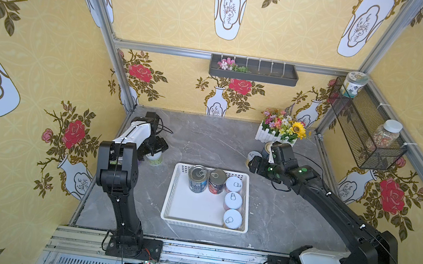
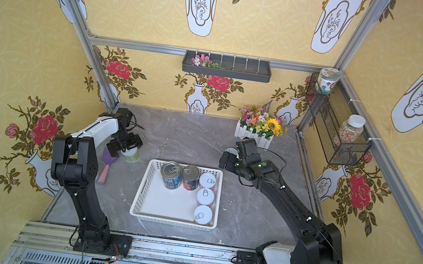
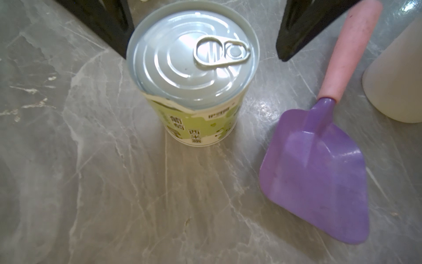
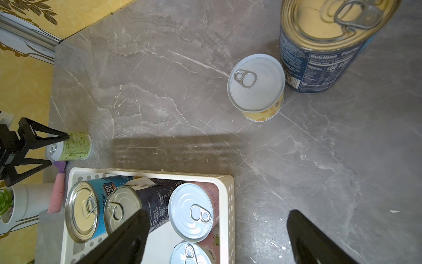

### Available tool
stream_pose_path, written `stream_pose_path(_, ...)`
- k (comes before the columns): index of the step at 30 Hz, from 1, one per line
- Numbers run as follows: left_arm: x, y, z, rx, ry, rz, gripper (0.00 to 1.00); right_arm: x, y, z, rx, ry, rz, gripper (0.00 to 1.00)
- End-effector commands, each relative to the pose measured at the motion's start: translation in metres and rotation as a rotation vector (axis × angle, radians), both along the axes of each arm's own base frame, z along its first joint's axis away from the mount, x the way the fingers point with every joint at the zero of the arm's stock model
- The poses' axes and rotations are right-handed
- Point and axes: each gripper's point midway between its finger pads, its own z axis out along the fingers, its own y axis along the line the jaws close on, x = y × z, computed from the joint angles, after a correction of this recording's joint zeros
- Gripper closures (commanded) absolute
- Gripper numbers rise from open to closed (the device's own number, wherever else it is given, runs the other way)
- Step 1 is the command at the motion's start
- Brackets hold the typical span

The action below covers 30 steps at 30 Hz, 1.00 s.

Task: Put the canned food in the basket
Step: Pick up the canned food from the center of the board.

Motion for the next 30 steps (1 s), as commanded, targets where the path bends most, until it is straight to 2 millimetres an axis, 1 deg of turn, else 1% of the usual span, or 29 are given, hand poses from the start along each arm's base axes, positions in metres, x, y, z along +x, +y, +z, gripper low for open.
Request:
stream_pose_path(1, -0.006, 0.006, -0.004, 0.017, 0.033, 0.006, 0.00, 0.003, 0.002, 0.004, -0.008, -0.016, 0.011, 0.03)
stream_pose_path(3, -0.006, 0.006, -0.005, 0.021, 0.032, 0.008, 0.01, 0.003, 0.002, 0.004, -0.009, -0.016, 0.012, 0.03)
stream_pose_path(5, -0.006, 0.007, -0.004, 0.028, 0.030, 0.008, 0.06, 0.002, 0.002, 0.003, -0.010, -0.014, 0.014, 0.03)
stream_pose_path(9, -0.007, 0.010, -0.003, 0.041, 0.029, 0.007, 0.11, 0.002, 0.004, 0.002, -0.014, -0.011, 0.021, 0.03)
stream_pose_path(15, -0.010, 0.011, -0.005, 0.049, 0.044, 0.000, 0.28, 0.003, 0.004, 0.000, -0.024, -0.006, 0.020, 0.03)
stream_pose_path(17, -0.012, 0.011, -0.005, 0.052, 0.049, 0.002, 0.30, 0.004, 0.004, -0.001, -0.030, -0.005, 0.018, 0.03)
stream_pose_path(20, -0.014, 0.006, 0.001, 0.022, 0.035, -0.004, 0.31, 0.007, 0.003, -0.002, -0.043, -0.006, 0.011, 0.03)
stream_pose_path(23, -0.017, 0.003, 0.019, 0.013, 0.000, -0.010, 0.31, 0.009, 0.004, -0.005, -0.052, 0.003, 0.010, 0.03)
stream_pose_path(24, -0.019, 0.002, 0.028, 0.016, -0.015, -0.014, 0.31, 0.010, 0.004, -0.007, -0.055, 0.011, 0.009, 0.03)
stream_pose_path(28, -0.031, -0.005, 0.070, 0.035, -0.076, -0.053, 0.30, 0.010, 0.004, -0.010, -0.061, 0.019, 0.011, 0.03)
stream_pose_path(30, -0.037, -0.015, 0.091, 0.036, -0.111, -0.086, 0.30, 0.011, 0.003, -0.010, -0.069, 0.015, 0.007, 0.03)
